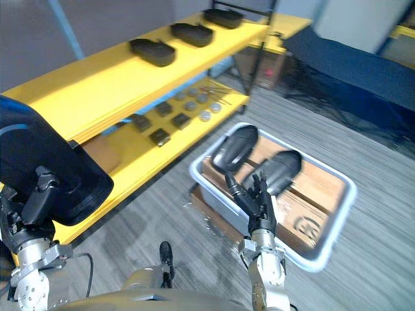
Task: Walk over and take three plastic housings, then place them on the shelf
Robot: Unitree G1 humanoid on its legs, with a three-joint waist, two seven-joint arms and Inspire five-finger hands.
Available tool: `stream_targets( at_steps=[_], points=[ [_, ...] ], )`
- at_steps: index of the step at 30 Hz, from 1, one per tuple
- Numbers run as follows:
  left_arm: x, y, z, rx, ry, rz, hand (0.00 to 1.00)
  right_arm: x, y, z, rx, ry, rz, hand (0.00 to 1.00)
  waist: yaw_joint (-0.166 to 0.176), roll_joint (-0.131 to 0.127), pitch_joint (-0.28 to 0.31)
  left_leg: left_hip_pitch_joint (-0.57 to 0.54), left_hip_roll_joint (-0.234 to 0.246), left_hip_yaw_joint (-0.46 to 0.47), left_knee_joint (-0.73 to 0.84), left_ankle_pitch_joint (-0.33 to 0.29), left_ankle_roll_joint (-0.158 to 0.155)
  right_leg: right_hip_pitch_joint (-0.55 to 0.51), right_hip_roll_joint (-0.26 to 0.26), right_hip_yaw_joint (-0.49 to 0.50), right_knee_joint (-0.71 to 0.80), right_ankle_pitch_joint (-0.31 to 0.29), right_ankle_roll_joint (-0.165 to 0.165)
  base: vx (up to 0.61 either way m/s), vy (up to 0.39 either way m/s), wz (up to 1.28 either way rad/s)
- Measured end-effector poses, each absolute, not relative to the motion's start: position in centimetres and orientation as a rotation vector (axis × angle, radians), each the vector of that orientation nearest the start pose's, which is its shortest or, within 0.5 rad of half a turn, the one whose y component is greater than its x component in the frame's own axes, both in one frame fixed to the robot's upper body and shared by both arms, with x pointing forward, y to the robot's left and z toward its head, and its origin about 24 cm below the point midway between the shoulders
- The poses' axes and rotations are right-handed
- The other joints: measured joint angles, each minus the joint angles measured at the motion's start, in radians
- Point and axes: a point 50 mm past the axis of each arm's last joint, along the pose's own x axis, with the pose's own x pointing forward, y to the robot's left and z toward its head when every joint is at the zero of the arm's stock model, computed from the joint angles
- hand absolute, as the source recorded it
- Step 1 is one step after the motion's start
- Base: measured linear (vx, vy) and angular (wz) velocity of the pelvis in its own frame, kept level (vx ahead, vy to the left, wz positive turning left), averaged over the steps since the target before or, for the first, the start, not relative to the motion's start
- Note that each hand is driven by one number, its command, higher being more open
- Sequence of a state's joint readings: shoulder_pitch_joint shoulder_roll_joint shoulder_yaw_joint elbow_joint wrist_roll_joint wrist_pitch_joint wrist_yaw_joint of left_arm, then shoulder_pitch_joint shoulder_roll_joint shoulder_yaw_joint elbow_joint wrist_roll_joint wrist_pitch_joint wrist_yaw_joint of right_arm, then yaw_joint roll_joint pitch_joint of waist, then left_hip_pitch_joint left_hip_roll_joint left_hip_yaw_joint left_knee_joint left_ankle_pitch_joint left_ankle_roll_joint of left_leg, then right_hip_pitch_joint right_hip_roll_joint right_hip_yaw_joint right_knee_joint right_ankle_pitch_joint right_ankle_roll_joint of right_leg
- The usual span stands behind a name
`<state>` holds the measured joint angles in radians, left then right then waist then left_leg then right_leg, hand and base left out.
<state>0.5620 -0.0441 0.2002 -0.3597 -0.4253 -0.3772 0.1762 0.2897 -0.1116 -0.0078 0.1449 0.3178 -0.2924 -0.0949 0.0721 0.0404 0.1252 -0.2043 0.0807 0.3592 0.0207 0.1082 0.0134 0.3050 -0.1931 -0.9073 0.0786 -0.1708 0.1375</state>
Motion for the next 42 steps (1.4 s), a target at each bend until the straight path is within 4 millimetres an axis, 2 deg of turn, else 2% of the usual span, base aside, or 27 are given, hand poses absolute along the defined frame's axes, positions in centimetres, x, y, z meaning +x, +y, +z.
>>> stream_targets(
  at_steps=[2, 4, 7, 9, 11, 13, 14, 15, 16, 17, 18, 19, 21, 23, 24, 25, 28, 31, 32, 33, 34, 36, 37, 38, 40, 41, 42],
  points=[
    [11.7, 23.9, 5.3, -0.288, -0.238, 0.625, 0.00, 17.7, -20.3, -2.3, 0.181, 0.127, -0.273, 1.00, 0.018, 0.021, 0.000, -0.005, 0.019, 0.050, 0.040, 0.030, 0.018, 0.003, -0.003, 0.013, 0.017, -0.010, 0.015, -0.03, 0.059, 0.03],
    [11.4, 23.9, 5.5, -0.277, -0.250, 0.629, 0.00, 17.2, -20.1, -2.8, 0.187, 0.150, -0.267, 1.00, 0.016, 0.010, 0.002, 0.019, 0.013, 0.070, 0.022, 0.060, 0.030, 0.005, -0.025, 0.039, 0.031, -0.011, 0.017, 0.01, 0.077, -0.24],
    [11.8, 23.8, 5.9, -0.278, -0.283, 0.606, 0.00, 17.9, -19.6, -2.5, 0.205, 0.128, -0.247, 1.00, 0.011, -0.016, 0.053, -0.006, 0.029, 0.109, 0.148, -0.012, 0.052, -0.015, -0.066, 0.091, 0.084, -0.021, 0.034, 0.02, 0.124, -0.42],
    [12.4, 23.4, 6.1, -0.279, -0.296, 0.585, 0.00, 18.3, -19.1, -2.3, 0.218, 0.117, -0.239, 1.00, 0.009, -0.033, 0.063, -0.055, 0.058, 0.118, 0.291, -0.106, 0.052, -0.025, -0.088, 0.113, 0.113, -0.034, 0.053, 0.03, 0.117, -0.26],
    [12.9, 23.3, 6.3, -0.255, -0.309, 0.568, 0.00, 18.7, -19.1, -2.0, 0.218, 0.104, -0.246, 1.00, 0.016, -0.038, 0.065, -0.074, 0.058, 0.119, 0.356, -0.160, 0.057, -0.024, -0.111, 0.115, 0.130, -0.041, 0.058, 0.08, 0.106, -0.01],
    [13.4, 23.2, 6.7, -0.256, -0.330, 0.554, 0.00, 19.3, -18.9, -1.7, 0.224, 0.090, -0.259, 1.00, 0.027, -0.044, 0.066, -0.085, 0.031, 0.115, 0.389, -0.207, 0.063, -0.021, -0.148, 0.109, 0.160, -0.064, 0.024, 0.14, 0.169, 0.22],
    [13.6, 23.1, 6.9, -0.222, -0.340, 0.545, 0.00, 19.5, -18.9, -1.7, 0.228, 0.087, -0.266, 1.00, 0.032, -0.051, 0.066, -0.081, -0.005, 0.097, 0.390, -0.230, 0.075, -0.012, -0.172, 0.102, 0.195, -0.072, -0.049, 0.18, 0.181, 0.77],
    [13.9, 22.9, 7.1, -0.186, -0.346, 0.530, 0.00, 19.6, -19.1, -1.7, 0.219, 0.087, -0.271, 1.00, 0.014, -0.040, 0.073, -0.079, -0.028, 0.054, 0.389, -0.241, 0.093, -0.048, -0.192, 0.167, 0.326, -0.015, -0.177, 0.19, 0.198, 1.01],
    [14.0, 22.9, 7.3, -0.162, -0.351, 0.523, 0.00, 19.6, -19.3, -1.9, 0.216, 0.094, -0.275, 1.00, 0.004, -0.035, 0.071, -0.068, -0.044, 0.025, 0.373, -0.243, 0.096, -0.083, -0.199, 0.250, 0.398, 0.030, -0.214, 0.21, 0.201, 1.34],
    [14.3, 23.0, 7.9, -0.118, -0.374, 0.500, 0.00, 19.5, -19.2, -2.0, 0.219, 0.098, -0.280, 1.00, -0.010, -0.030, 0.068, -0.043, -0.065, -0.024, 0.327, -0.241, 0.096, -0.142, -0.187, 0.413, 0.514, 0.064, -0.168, 0.17, 0.126, 1.13],
    [14.5, 23.0, 8.1, -0.097, -0.388, 0.488, 0.00, 19.6, -19.1, -1.9, 0.207, 0.095, -0.273, 1.00, -0.019, -0.034, 0.067, -0.036, -0.077, -0.051, 0.306, -0.240, 0.096, -0.173, -0.163, 0.468, 0.555, 0.034, -0.129, 0.29, 0.129, 1.45],
    [15.0, 22.9, 8.6, -0.093, -0.412, 0.492, 0.00, 19.7, -19.0, -1.5, 0.189, 0.078, -0.256, 1.00, -0.027, -0.039, 0.068, 0.005, -0.099, -0.092, 0.231, -0.206, 0.105, -0.241, -0.101, 0.526, 0.583, -0.035, -0.102, 0.26, 0.082, 1.07],
    [15.1, 23.0, 8.6, -0.102, -0.415, 0.522, 0.00, 19.9, -18.9, -0.9, 0.177, 0.048, -0.228, 1.00, -0.020, -0.050, 0.068, 0.081, -0.133, -0.127, 0.152, -0.189, 0.092, -0.316, -0.065, 0.524, 0.541, -0.089, -0.115, 0.33, 0.091, 0.73],
    [15.3, 22.9, 8.7, -0.113, -0.423, 0.529, 0.00, 20.0, -19.2, -0.3, 0.155, 0.012, -0.224, 1.00, -0.026, -0.043, 0.067, 0.112, -0.145, -0.163, 0.128, -0.189, 0.092, -0.382, -0.029, 0.544, 0.476, -0.100, -0.117, 0.30, 0.058, 0.63],
    [15.7, 22.6, 8.9, -0.125, -0.437, 0.514, 0.00, 19.8, -19.8, 0.1, 0.149, -0.008, -0.242, 1.00, -0.034, -0.033, 0.063, 0.113, -0.148, -0.202, 0.134, -0.191, 0.091, -0.440, 0.008, 0.596, 0.413, -0.094, -0.108, 0.37, 0.027, 1.31],
    [16.3, 22.1, 9.1, -0.132, -0.447, 0.483, 0.00, 19.6, -20.7, 0.1, 0.141, -0.016, -0.278, 1.00, -0.057, -0.030, 0.064, 0.122, -0.153, -0.259, 0.142, -0.187, 0.097, -0.493, 0.037, 0.679, 0.353, -0.080, -0.085, 0.31, 0.016, 1.23],
    [16.8, 21.3, 8.3, -0.144, -0.408, 0.433, 0.00, 18.7, -21.4, -0.3, 0.133, 0.002, -0.317, 1.00, -0.074, -0.040, 0.059, 0.183, -0.163, -0.320, 0.149, -0.190, 0.093, -0.504, 0.054, 0.778, 0.315, -0.043, -0.054, 0.33, -0.049, 1.17],
    [16.7, 20.6, 8.1, -0.151, -0.393, 0.398, 0.00, 18.1, -21.3, 0.8, 0.127, -0.047, -0.310, 1.00, -0.068, -0.078, 0.036, 0.230, -0.179, -0.353, 0.153, -0.227, 0.064, -0.495, 0.053, 0.788, 0.280, 0.081, -0.068, 0.30, -0.118, 0.74],
    [16.6, 20.7, 8.2, -0.149, -0.395, 0.400, 0.00, 18.4, -21.2, 1.8, 0.126, -0.097, -0.294, 1.00, -0.060, -0.098, 0.022, 0.231, -0.187, -0.354, 0.172, -0.255, 0.058, -0.493, 0.053, 0.772, 0.255, 0.149, -0.078, 0.36, -0.231, 0.29],
    [16.3, 20.7, 8.2, -0.153, -0.392, 0.415, 0.00, 18.8, -21.1, 2.7, 0.117, -0.154, -0.273, 1.00, -0.044, -0.109, 0.013, 0.227, -0.189, -0.354, 0.209, -0.296, 0.050, -0.478, 0.057, 0.749, 0.233, 0.150, -0.100, 0.35, -0.238, 0.13],
    [16.2, 20.7, 8.0, -0.159, -0.386, 0.426, 0.00, 19.0, -21.2, 3.2, 0.108, -0.177, -0.260, 1.00, -0.039, -0.101, 0.014, 0.223, -0.180, -0.355, 0.238, -0.316, 0.040, -0.455, 0.064, 0.744, 0.214, 0.138, -0.095, 0.26, -0.186, -0.01],
    [16.3, 20.4, 8.0, -0.173, -0.385, 0.423, 0.00, 19.9, -21.9, 4.4, 0.070, -0.240, -0.246, 1.00, -0.046, -0.059, 0.023, 0.155, -0.132, -0.347, 0.398, -0.380, -0.018, -0.386, 0.102, 0.691, 0.127, 0.121, -0.107, 0.21, -0.138, 0.37],
    [16.5, 20.1, 8.1, -0.179, -0.390, 0.410, 0.00, 19.8, -22.3, 4.6, 0.063, -0.246, -0.260, 1.00, -0.052, -0.050, 0.034, 0.128, -0.116, -0.333, 0.473, -0.387, -0.030, -0.357, 0.109, 0.672, 0.108, 0.121, -0.109, 0.17, -0.089, 0.76],
    [17.0, 19.7, 8.3, -0.185, -0.401, 0.386, 0.00, 19.6, -23.2, 4.7, 0.046, -0.249, -0.299, 1.00, -0.055, -0.038, 0.067, 0.068, -0.076, -0.290, 0.644, -0.407, -0.051, -0.294, 0.115, 0.640, 0.080, 0.118, -0.115, 0.12, -0.064, 0.56],
    [17.3, 19.6, 8.2, -0.165, -0.401, 0.367, 0.00, 19.3, -24.4, 4.6, 0.033, -0.252, -0.367, 1.00, -0.048, -0.038, 0.066, 0.031, -0.004, -0.238, 0.655, -0.439, -0.034, -0.264, 0.106, 0.627, 0.070, 0.110, -0.126, 0.09, -0.075, 0.26],
    [17.3, 19.6, 8.3, -0.158, -0.409, 0.362, 0.00, 18.9, -25.3, 5.2, 0.019, -0.298, -0.408, 1.00, -0.053, -0.032, 0.063, 0.020, 0.047, -0.227, 0.573, -0.433, -0.041, -0.250, 0.101, 0.618, 0.048, 0.112, -0.122, 0.06, -0.037, 0.13],
    [17.3, 19.6, 8.3, -0.157, -0.415, 0.357, 0.00, 18.7, -25.7, 5.6, 0.012, -0.324, -0.428, 1.00, -0.057, -0.028, 0.061, 0.020, 0.068, -0.226, 0.513, -0.421, -0.049, -0.247, 0.098, 0.613, 0.038, 0.116, -0.117, 0.11, 0.080, 0.20]
  ],
)
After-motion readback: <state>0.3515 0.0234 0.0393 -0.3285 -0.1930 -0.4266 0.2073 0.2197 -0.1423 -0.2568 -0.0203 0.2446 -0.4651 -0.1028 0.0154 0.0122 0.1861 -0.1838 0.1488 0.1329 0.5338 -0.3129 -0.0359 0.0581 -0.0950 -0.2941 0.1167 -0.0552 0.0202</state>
